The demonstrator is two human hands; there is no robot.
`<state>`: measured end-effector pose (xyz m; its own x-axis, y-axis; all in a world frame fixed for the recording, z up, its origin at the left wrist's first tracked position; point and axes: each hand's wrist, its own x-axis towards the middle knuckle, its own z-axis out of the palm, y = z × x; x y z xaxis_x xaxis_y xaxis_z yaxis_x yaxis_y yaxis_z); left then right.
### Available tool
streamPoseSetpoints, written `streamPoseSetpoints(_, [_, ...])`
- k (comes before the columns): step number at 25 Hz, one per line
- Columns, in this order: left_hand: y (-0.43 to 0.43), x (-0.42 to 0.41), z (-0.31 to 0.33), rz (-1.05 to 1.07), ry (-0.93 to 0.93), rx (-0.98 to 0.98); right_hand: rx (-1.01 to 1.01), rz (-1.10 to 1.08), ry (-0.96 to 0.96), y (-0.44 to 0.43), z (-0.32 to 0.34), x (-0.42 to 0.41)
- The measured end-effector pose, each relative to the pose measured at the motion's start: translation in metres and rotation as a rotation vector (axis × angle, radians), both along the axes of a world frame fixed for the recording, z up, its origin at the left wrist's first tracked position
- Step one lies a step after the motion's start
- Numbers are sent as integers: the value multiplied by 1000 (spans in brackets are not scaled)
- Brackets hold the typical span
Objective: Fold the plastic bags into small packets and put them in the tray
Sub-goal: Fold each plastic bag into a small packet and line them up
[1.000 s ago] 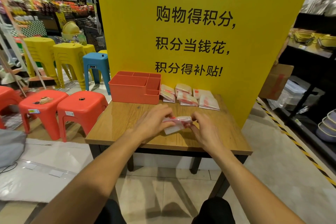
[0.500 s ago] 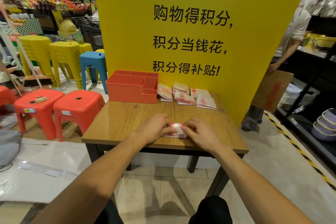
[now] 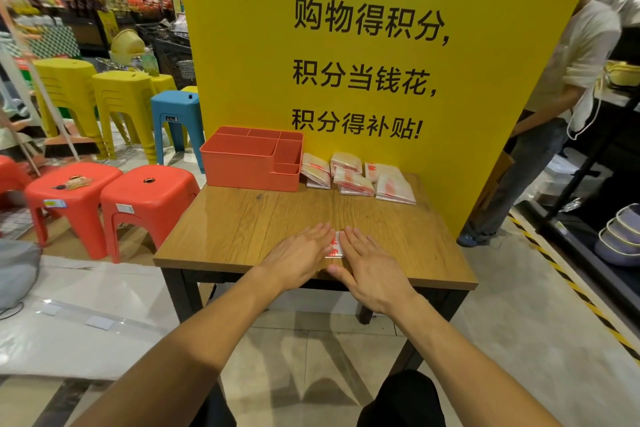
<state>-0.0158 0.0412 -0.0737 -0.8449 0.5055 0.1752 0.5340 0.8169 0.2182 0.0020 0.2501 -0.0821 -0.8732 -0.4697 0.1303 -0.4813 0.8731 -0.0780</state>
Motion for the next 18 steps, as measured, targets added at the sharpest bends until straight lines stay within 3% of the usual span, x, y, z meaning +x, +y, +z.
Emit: streamPoseSetpoints(18, [-5, -3, 7, 11, -133, -139, 50, 0, -27, 0, 5, -4])
